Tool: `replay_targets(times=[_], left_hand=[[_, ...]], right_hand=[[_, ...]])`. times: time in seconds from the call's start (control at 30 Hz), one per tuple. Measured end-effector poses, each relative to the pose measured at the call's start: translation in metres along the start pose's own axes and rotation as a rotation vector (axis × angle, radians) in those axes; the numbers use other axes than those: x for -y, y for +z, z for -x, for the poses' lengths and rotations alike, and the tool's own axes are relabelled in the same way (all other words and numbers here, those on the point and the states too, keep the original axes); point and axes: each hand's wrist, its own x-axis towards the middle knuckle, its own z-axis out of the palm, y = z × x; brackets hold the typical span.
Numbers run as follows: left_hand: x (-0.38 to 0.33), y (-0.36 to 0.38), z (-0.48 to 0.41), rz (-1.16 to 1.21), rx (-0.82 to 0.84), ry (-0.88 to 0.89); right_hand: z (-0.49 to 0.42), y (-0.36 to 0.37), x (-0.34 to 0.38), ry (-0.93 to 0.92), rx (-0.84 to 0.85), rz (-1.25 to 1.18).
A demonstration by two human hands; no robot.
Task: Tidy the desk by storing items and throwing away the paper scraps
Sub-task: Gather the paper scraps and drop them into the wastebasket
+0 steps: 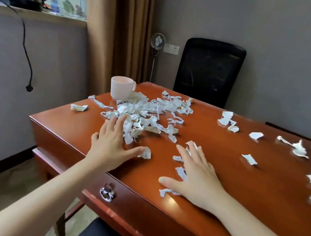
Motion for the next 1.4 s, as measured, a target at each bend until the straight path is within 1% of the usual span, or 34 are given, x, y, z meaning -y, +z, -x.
replay_targets(times=[0.1,0.17,0.27,0.37,0.53,0.67,0.77,0.83,0.9,0.93,0.97,1.03,1.1,1.17,1.23,1.3,1.4], left_hand=[[0.000,0.004,-0.006,-0.041,0.034,-0.021],[0.000,0.005,-0.011,-0.075,0.047,-0.046],[0.001,0.006,-0.020,-0.102,0.021,-0.098],[0.002,0.006,-0.030,-0.124,-0.026,-0.110],[0.003,0.009,-0.045,-0.090,-0.039,-0.026],[0.007,0.013,-0.056,-0.073,-0.033,0.071],[0.009,0.014,-0.062,-0.072,-0.033,0.136],[0.009,0.016,-0.065,-0.058,-0.031,0.151],[0.008,0.017,-0.065,-0.037,-0.037,0.154],[0.007,0.017,-0.065,-0.034,-0.053,0.148],[0.007,0.017,-0.064,-0.049,-0.084,0.132],[0.006,0.015,-0.063,-0.115,-0.164,0.078],[0.006,0.017,-0.063,-0.160,-0.201,0.037],[0.007,0.019,-0.062,-0.180,-0.206,0.024],[0.007,0.020,-0.063,-0.210,-0.189,0.032],[0.007,0.019,-0.065,-0.235,-0.157,0.062],[0.005,0.017,-0.065,-0.181,-0.129,0.150]], right_hand=[[-0.015,0.005,-0.005,0.044,-0.059,-0.028],[-0.025,0.007,-0.007,0.040,-0.115,-0.056],[-0.040,0.008,-0.009,-0.047,-0.274,-0.108],[-0.056,0.007,-0.007,-0.107,-0.342,-0.161],[-0.082,0.006,-0.008,-0.166,-0.438,-0.222],[-0.105,0.007,-0.012,-0.224,-0.507,-0.360],[-0.122,0.003,-0.012,-0.185,-0.571,-0.490],[-0.132,0.003,-0.012,-0.115,-0.540,-0.521],[-0.137,0.005,-0.013,-0.046,-0.514,-0.463],[-0.137,0.005,-0.014,-0.029,-0.529,-0.436],[-0.135,0.005,-0.014,-0.020,-0.535,-0.427],[-0.129,0.004,-0.014,-0.022,-0.462,-0.408],[-0.126,0.005,-0.011,-0.036,-0.335,-0.273],[-0.127,0.008,-0.007,-0.050,-0.264,-0.106],[-0.131,0.009,-0.004,-0.053,-0.274,-0.018],[-0.134,0.010,-0.005,-0.060,-0.310,-0.033],[-0.134,0.010,-0.005,-0.094,-0.317,-0.077]])
